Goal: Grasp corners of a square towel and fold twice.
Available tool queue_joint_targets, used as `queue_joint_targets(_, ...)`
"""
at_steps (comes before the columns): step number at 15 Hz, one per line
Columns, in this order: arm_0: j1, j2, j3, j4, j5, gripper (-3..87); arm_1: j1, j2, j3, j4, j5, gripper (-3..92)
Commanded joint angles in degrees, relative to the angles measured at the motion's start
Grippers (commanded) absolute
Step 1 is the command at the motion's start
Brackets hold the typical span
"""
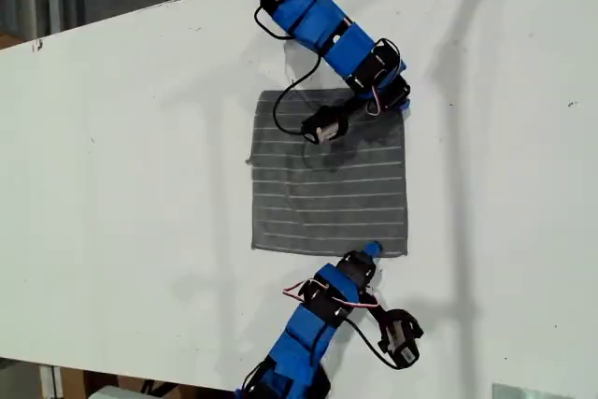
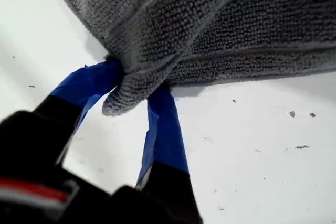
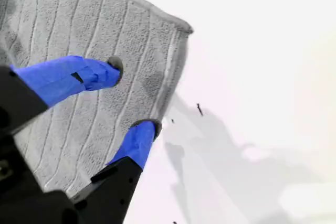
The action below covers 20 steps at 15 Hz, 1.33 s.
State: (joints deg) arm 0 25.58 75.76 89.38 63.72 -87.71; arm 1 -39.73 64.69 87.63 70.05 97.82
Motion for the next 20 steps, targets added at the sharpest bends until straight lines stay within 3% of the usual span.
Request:
queue_joint_targets(1,3.0,0.4,-1.1,0.4,-3.3,20.1,-0.1,0.1,-1.0,-0.4,-0.3,4.0)
queue_joint_targets(2,3.4,-0.1,-0.1,0.0,-4.0,20.1,0.2,0.1,-1.1,-0.4,-0.4,-0.1)
queue_joint_targets(10,4.0,-13.3,-11.1,-6.9,-1.5,20.3,0.3,-1.1,-3.0,0.5,-0.9,-0.1)
queue_joint_targets(15,2.8,-21.8,-37.5,7.7,5.3,20.0,0.5,-1.7,-3.4,0.7,-1.2,-0.1)
queue_joint_targets(20,2.4,-19.7,-38.1,8.8,6.9,20.0,0.6,-2.4,-3.8,0.5,-1.4,-0.1)
